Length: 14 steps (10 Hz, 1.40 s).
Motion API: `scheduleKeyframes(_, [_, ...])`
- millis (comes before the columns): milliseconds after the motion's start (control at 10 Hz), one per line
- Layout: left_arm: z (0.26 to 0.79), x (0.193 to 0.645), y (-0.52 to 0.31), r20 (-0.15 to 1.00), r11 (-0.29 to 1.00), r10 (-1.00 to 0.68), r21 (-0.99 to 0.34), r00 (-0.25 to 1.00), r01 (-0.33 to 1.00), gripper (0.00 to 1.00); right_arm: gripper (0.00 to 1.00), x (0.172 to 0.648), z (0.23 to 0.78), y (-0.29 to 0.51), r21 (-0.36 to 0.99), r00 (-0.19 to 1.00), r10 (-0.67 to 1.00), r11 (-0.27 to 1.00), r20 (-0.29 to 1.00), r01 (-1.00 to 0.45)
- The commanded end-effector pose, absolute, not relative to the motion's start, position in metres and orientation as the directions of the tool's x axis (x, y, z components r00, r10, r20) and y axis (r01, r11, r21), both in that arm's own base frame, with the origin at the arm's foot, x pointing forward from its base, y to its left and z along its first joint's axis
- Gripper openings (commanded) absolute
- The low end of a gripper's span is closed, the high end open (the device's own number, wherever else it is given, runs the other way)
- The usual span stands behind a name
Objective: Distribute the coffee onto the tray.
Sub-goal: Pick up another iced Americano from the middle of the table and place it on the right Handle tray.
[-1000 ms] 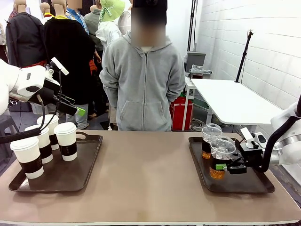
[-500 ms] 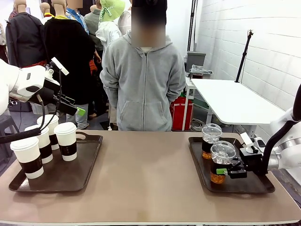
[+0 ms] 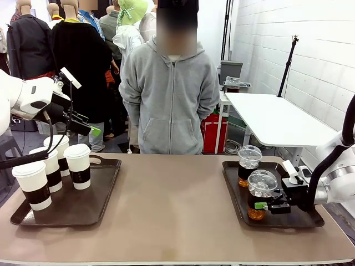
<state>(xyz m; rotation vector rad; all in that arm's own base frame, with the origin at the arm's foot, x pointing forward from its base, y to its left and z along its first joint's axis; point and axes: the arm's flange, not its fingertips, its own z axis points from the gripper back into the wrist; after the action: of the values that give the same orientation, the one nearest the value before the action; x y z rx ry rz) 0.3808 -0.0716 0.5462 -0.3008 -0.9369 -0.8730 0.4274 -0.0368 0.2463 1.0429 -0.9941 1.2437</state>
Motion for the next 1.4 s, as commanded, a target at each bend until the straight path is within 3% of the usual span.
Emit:
scheduleKeyframes(0, [0.544, 0.382, -0.070, 0.804, 0.634, -0.514, 0.123, 0.297, 0.764, 1.00, 0.70, 0.430, 0.246, -0.039, 0.078, 0.080, 0.268, 0.016, 0.960, -0.997])
scheduleKeyframes(100, [0.544, 0.382, -0.070, 0.804, 0.634, -0.514, 0.123, 0.297, 0.764, 1.00, 0.89, 0.429, 0.246, -0.040, 0.092, 0.095, 0.278, 0.022, 0.956, -0.995])
scheduleKeyframes(200, [0.544, 0.382, -0.070, 0.804, 0.634, -0.514, 0.123, 0.297, 0.764, 1.00, 1.00, 0.431, 0.247, -0.043, 0.102, 0.107, 0.277, 0.033, 0.955, -0.994])
scheduleKeyframes(1300, [0.544, 0.382, -0.070, 0.804, 0.634, -0.514, 0.123, 0.297, 0.764, 1.00, 1.00, 0.436, 0.246, -0.123, 0.169, 0.227, 0.322, 0.198, 0.919, -0.966])
